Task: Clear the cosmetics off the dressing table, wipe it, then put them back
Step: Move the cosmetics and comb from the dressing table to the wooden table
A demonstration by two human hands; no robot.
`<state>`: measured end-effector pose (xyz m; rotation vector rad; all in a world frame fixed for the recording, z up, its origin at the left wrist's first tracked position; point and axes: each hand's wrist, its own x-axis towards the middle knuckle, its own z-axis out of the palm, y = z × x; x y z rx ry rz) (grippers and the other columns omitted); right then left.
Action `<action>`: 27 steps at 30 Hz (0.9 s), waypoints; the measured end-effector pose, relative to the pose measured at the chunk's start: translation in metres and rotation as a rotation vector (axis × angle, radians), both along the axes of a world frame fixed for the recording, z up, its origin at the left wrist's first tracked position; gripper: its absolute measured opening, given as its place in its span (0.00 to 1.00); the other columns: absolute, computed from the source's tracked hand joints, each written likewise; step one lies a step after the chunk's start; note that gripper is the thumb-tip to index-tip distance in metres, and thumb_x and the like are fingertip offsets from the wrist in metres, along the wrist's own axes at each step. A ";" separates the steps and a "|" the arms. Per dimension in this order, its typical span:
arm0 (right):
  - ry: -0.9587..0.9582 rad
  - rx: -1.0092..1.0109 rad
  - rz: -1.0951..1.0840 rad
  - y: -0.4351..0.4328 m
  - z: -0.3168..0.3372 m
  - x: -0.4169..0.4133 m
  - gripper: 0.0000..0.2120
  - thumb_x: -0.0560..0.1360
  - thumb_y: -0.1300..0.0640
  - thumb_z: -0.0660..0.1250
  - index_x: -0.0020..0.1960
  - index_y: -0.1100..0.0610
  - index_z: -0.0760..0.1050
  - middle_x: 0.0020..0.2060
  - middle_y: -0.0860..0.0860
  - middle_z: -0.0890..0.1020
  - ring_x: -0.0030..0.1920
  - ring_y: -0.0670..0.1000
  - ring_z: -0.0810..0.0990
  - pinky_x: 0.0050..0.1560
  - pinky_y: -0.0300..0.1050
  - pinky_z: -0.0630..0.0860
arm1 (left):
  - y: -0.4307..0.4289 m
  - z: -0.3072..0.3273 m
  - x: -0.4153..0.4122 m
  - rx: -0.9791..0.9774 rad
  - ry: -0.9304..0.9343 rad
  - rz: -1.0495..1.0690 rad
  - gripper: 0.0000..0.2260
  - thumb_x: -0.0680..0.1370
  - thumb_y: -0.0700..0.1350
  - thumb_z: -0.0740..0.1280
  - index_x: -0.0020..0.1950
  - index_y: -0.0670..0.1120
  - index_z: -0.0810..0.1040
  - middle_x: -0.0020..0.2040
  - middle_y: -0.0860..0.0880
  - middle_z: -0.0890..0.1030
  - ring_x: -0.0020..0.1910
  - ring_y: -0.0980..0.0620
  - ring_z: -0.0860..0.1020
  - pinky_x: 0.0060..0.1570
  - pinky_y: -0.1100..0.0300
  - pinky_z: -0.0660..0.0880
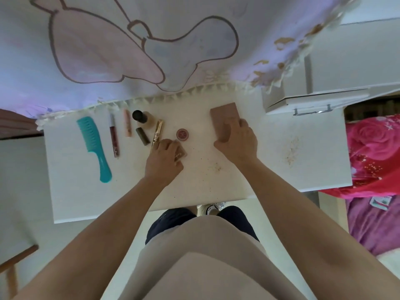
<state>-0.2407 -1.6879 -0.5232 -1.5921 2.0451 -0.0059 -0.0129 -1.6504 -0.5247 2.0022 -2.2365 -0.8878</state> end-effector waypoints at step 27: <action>-0.737 -0.599 0.818 0.118 0.201 0.207 0.32 0.62 0.41 0.74 0.64 0.42 0.68 0.57 0.40 0.77 0.49 0.44 0.78 0.41 0.41 0.74 | 0.279 0.249 0.115 -0.824 -0.408 1.003 0.21 0.68 0.45 0.75 0.60 0.48 0.76 0.59 0.49 0.76 0.56 0.47 0.72 0.48 0.58 0.70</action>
